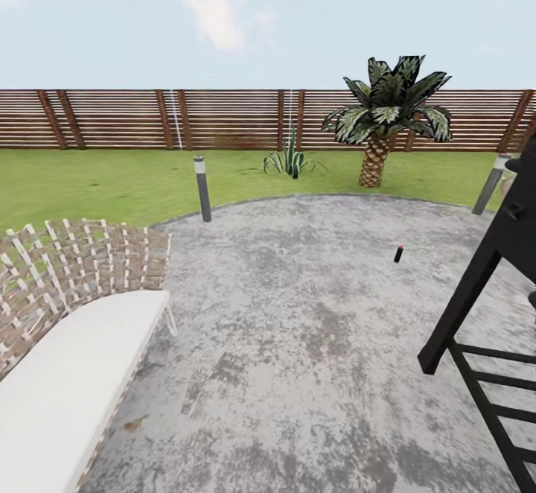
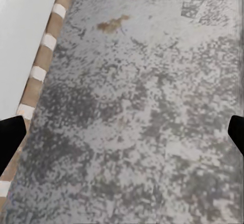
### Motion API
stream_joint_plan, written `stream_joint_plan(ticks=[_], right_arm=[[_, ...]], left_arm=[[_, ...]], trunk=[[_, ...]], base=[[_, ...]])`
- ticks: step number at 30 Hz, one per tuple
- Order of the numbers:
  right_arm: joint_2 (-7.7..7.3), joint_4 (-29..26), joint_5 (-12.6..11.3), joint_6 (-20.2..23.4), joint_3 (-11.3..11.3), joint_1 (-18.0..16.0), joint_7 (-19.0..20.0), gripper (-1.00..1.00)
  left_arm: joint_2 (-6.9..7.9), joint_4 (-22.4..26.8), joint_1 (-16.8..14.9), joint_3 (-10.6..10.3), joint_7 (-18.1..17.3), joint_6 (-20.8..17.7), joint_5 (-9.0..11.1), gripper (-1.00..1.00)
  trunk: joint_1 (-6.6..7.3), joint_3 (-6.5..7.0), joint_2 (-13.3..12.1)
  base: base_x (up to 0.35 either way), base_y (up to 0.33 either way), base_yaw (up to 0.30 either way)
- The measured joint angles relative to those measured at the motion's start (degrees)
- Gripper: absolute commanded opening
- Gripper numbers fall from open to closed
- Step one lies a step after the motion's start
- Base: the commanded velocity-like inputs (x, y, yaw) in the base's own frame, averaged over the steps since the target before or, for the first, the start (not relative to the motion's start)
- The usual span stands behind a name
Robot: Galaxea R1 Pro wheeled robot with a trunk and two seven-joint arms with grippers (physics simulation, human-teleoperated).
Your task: In the garden, pick up the pesticide atomizer on the floor and spray pesticide onto both trees until each tree trunk is fully covered.
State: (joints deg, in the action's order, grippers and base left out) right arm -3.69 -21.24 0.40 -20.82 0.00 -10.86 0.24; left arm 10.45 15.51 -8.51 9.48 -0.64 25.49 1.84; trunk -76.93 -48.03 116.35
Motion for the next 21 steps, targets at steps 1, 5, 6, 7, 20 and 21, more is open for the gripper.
stream_joint_plan(ticks=[1, 5, 6, 7, 20, 21], right_arm=[[0.00, 0.0, 0.0, 0.0, 0.0, 0.0, 0.0, 1.00], [0.00, 0.0, 0.0, 0.0, 0.0, 0.0, 0.0, 1.00], [0.00, 0.0, 0.0, 0.0, 0.1, 0.0, 0.0, 1.00], [0.00, 0.0, 0.0, 0.0, 0.1, 0.0, 0.0, 1.00], [0.00, 0.1, 0.0, 0.0, 0.1, 0.0, 0.0, 1.00], [0.00, 0.1, 0.0, 0.0, 0.1, 0.0, 0.0, 1.00]], left_arm=[[0.00, 0.0, 0.0, 0.0, 0.0, 0.0, 0.0, 1.00], [0.00, 0.0, 0.0, 0.0, 0.0, 0.0, 0.0, 1.00], [0.00, 0.0, 0.0, 0.0, 0.0, 0.0, 0.0, 1.00], [0.00, 0.0, 0.0, 0.0, 0.0, 0.0, 0.0, 1.00], [0.00, 0.0, 0.0, 0.0, 0.0, 0.0, 0.0, 1.00], [0.00, 0.0, 0.0, 0.0, 0.0, 0.0, 0.0, 1.00]], trunk=[[0.00, 0.00, 0.0], [0.00, 0.00, 0.0], [0.00, 0.00, 0.0], [0.00, 0.00, 0.0], [0.00, 0.00, 0.0], [0.00, 0.00, 0.0]], base=[[0.338, 0.000, -0.217], [0.338, 0.000, -0.252], [0.338, 0.000, -0.261], [0.338, 0.000, -0.262], [0.338, 0.000, -0.252], [0.338, 0.000, -0.123]])
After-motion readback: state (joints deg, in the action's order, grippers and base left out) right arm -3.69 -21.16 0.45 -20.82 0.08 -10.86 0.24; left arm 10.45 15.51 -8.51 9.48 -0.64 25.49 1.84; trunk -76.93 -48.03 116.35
